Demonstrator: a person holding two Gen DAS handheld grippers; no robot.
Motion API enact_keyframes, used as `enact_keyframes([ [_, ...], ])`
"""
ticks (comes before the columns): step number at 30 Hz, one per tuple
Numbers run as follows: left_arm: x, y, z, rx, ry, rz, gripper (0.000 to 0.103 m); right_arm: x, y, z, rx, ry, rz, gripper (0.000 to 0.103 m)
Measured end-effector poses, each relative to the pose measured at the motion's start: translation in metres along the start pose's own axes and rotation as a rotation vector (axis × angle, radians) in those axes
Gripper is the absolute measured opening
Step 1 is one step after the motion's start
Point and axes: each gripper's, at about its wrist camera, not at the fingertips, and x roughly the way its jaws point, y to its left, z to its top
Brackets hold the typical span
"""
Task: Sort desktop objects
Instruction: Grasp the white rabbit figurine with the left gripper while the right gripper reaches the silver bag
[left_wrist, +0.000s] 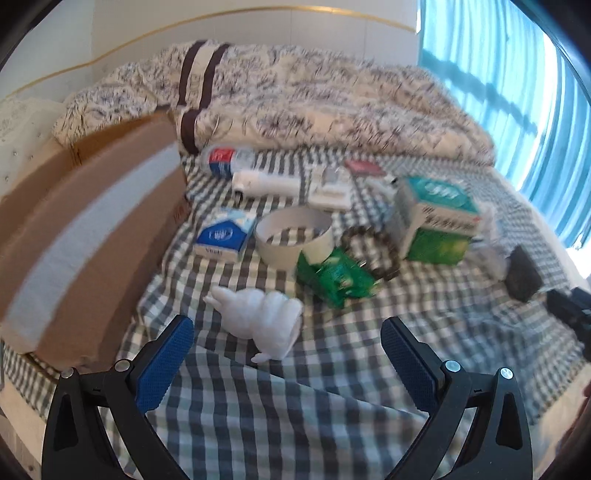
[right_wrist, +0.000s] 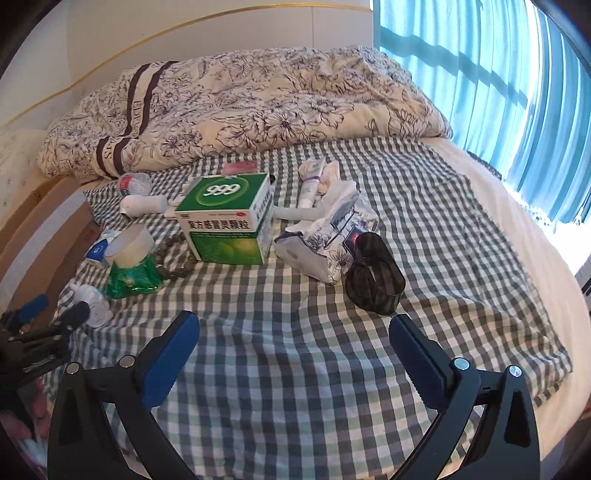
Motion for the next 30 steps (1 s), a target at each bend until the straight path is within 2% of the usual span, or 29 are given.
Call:
enact_keyframes([
  [6, 0.036, 0.012, 0.000, -0.017, 0.052, 0.059, 0.103, 0.024, -0.013, -0.002, 0.016, 0.035, -0.004, 0.103],
  [12, 0.057, 0.017, 0.004, -0.021, 0.066, 0.067, 0.102, 0.043, -0.027, -0.001, 0.035, 0.062, -0.021, 0.103],
  [15, 0.066, 0.018, 0.004, -0.028, 0.090, 0.074, 0.081, 0.051, -0.031, 0.005, 0.031, 0.067, -0.033, 0.103],
  [16, 0.069, 0.018, 0.003, -0.036, 0.103, 0.074, 0.070, 0.053, -0.032, 0.007, 0.028, 0.066, -0.038, 0.103],
  [17, 0.071, 0.019, 0.003, -0.043, 0.113, 0.066, 0.069, 0.054, -0.034, 0.010, 0.028, 0.063, -0.040, 0.103],
  [22, 0.065, 0.020, 0.004, -0.043, 0.100, 0.055, 0.069, 0.064, -0.035, 0.034, 0.022, 0.040, -0.030, 0.103],
  [28, 0.055, 0.019, 0.012, -0.038, 0.083, 0.059, 0.069, 0.094, -0.023, 0.056, 0.019, 0.074, -0.017, 0.103],
  [29, 0.052, 0.018, 0.013, -0.034, 0.078, 0.059, 0.069, 0.099, -0.022, 0.057, 0.020, 0.081, -0.020, 0.101],
  [30, 0.051, 0.019, 0.014, -0.032, 0.074, 0.058, 0.069, 0.105, -0.021, 0.058, 0.027, 0.096, -0.027, 0.095],
])
